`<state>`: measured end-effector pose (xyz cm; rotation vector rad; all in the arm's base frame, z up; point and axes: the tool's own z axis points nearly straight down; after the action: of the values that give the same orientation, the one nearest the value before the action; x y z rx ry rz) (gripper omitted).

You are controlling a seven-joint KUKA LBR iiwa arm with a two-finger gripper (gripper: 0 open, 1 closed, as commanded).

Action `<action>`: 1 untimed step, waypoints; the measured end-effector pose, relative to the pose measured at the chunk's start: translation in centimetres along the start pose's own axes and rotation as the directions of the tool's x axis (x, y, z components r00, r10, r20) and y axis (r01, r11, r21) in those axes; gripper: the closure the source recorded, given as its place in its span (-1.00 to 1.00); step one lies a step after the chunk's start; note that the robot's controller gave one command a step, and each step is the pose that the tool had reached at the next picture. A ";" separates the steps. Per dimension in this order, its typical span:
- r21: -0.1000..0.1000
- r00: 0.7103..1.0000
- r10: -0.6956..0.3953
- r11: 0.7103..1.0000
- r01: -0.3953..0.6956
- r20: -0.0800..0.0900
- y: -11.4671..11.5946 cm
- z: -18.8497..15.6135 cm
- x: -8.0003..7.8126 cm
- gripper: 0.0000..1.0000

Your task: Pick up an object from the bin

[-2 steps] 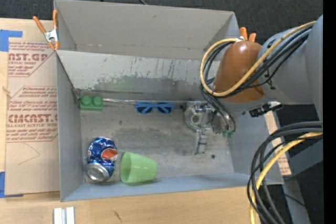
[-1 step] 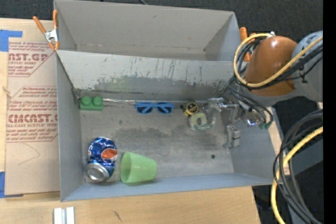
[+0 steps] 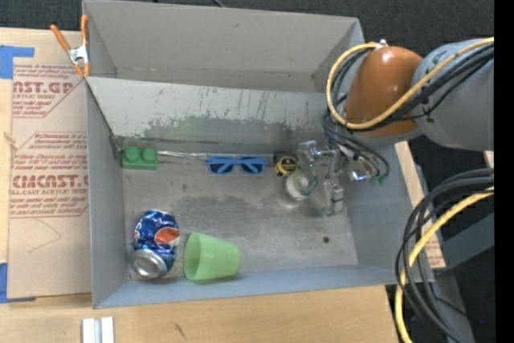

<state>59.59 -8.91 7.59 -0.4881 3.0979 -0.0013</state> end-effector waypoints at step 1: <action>-0.001 0.978 -0.210 0.978 0.210 0.000 2.4 0.5 -0.7 -1.00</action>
Offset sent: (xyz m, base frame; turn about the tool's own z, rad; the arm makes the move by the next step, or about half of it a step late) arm -0.0017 0.0240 -0.0059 -0.2128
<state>59.55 -6.42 7.08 -0.8129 3.0290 -0.0009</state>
